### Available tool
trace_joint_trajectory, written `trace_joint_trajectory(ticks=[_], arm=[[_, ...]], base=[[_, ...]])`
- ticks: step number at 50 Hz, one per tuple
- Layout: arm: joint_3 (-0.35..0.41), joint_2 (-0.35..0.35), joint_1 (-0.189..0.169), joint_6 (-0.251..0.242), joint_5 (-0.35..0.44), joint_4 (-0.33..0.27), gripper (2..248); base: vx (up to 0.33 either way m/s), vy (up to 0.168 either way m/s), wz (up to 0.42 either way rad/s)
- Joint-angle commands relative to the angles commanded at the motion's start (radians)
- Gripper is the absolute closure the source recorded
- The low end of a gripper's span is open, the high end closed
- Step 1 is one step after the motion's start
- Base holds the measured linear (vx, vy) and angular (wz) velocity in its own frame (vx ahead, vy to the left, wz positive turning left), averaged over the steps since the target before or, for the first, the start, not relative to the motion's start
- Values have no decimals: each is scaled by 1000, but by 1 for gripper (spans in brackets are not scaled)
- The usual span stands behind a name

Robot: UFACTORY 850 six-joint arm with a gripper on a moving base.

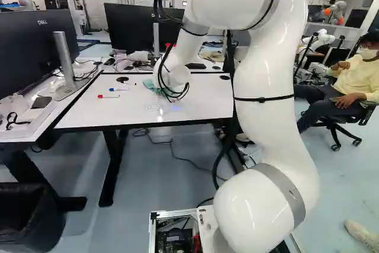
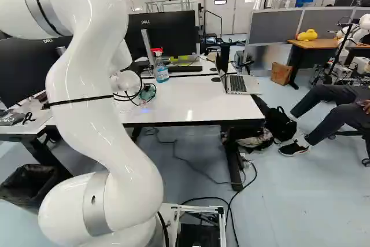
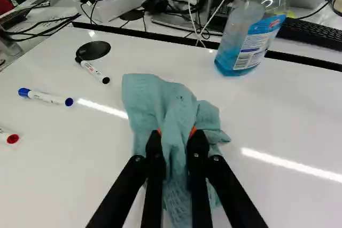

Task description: Clean the table with the green towel

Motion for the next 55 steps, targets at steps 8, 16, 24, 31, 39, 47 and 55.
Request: trace_joint_trajectory(ticks=[8,16,24,31,39,47,55], arm=[[0,0,0,0,-9,0,199],[0,0,0,0,-17,0,199],[0,0,0,0,-21,0,199],[0,0,0,0,-21,0,199],[0,0,0,0,-21,0,199],[0,0,0,0,-21,0,199],[0,0,0,0,-21,0,199]], base=[[0,0,0],[0,0,0],[0,0,0],[0,0,0],[0,0,0],[0,0,0],[0,0,0]])
